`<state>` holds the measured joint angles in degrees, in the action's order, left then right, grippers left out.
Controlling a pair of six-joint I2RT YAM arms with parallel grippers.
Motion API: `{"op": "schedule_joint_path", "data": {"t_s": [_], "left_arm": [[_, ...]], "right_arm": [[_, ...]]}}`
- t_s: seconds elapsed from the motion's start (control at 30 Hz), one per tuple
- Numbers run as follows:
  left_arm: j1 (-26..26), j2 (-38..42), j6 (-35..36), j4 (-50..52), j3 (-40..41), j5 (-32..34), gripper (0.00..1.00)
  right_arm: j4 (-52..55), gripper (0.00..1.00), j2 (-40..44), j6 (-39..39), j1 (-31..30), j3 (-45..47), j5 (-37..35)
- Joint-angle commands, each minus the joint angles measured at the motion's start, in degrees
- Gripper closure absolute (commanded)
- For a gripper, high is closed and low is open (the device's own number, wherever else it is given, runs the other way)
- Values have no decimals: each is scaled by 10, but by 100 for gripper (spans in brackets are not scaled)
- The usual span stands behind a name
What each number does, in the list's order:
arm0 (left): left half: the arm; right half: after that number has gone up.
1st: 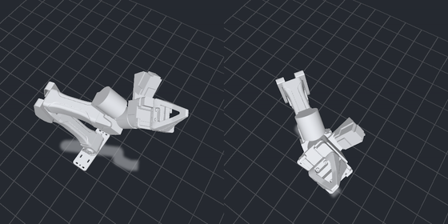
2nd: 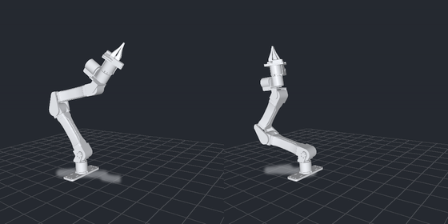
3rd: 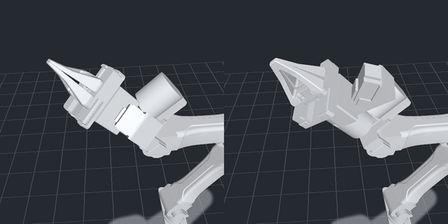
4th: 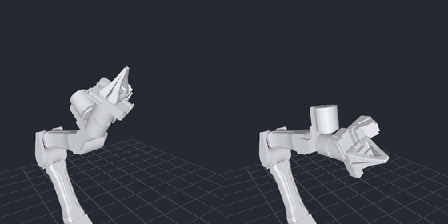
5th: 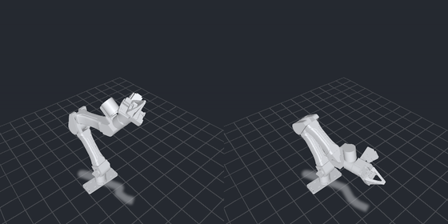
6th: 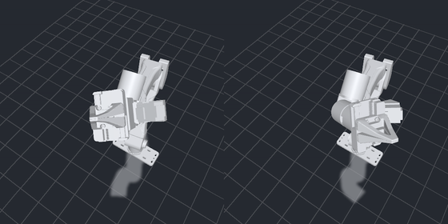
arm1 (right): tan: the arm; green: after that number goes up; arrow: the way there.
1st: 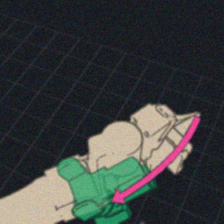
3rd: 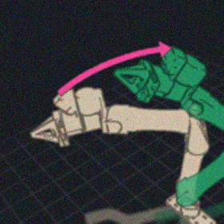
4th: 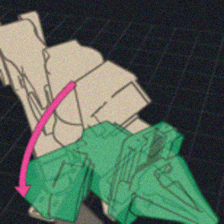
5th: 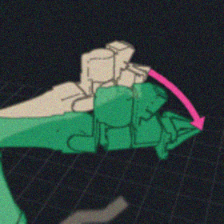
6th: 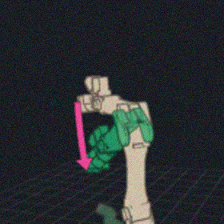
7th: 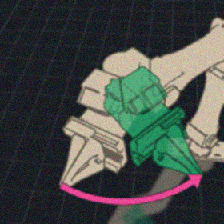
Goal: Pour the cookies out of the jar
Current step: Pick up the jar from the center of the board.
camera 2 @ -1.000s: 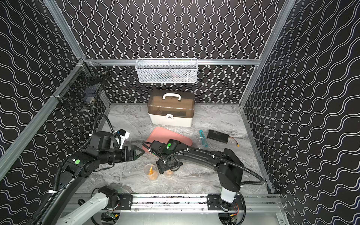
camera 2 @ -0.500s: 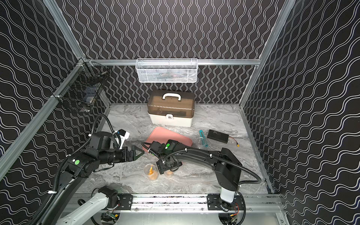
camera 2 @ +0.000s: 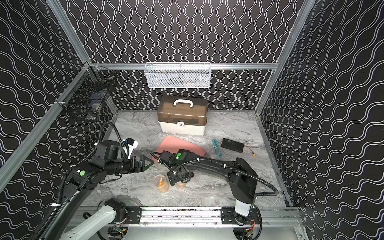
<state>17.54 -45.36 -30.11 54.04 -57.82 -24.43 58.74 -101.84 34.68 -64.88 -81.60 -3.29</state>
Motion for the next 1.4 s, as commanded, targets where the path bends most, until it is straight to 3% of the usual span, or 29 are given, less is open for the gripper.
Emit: {"op": "schedule_joint_path", "data": {"t_s": [0.0,1.37], "left_arm": [[0,0,8,-3,-1,0,1],[0,-3,6,0,-11,8,1]], "right_arm": [[0,21,-1,5,-1,0,-2],[8,31,30,11,2,-8,-11]]}}
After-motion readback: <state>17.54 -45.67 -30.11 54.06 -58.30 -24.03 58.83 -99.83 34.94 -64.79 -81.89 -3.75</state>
